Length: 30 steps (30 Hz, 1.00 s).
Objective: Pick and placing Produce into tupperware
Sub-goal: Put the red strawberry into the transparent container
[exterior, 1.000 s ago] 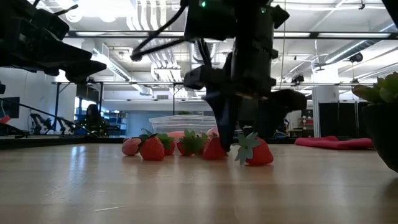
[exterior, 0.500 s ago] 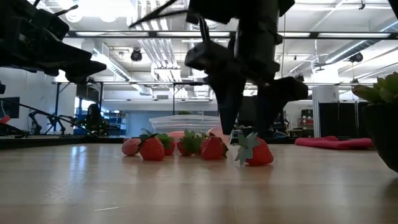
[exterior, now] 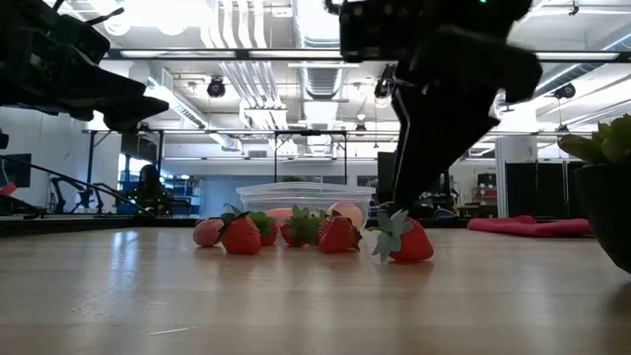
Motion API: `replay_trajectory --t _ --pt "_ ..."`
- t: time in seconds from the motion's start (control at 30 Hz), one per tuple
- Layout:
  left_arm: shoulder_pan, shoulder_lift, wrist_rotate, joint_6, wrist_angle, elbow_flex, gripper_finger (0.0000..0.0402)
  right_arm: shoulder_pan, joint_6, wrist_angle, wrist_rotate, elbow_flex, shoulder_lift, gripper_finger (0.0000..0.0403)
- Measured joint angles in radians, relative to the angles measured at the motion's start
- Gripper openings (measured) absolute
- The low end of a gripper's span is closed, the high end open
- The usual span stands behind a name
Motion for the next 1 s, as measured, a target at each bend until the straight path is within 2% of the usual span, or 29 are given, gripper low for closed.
replay_trajectory --t 0.1,0.27,0.53,1.0 --pt "0.000 0.001 0.000 0.000 0.000 0.000 0.0255 0.011 -0.001 0.002 0.039 -0.026 0.000 0.0249" --pt "0.000 0.000 0.000 0.000 0.000 0.000 0.0255 0.011 0.020 0.024 -0.016 -0.059 0.000 0.0249" --pt "0.000 0.000 0.000 0.000 0.000 0.000 0.0255 0.012 -0.006 0.048 -0.038 -0.060 0.000 0.0249" --pt "0.000 0.000 0.000 0.000 0.000 0.000 0.0255 -0.121 -0.257 0.050 -0.037 -0.055 -0.002 0.0249"
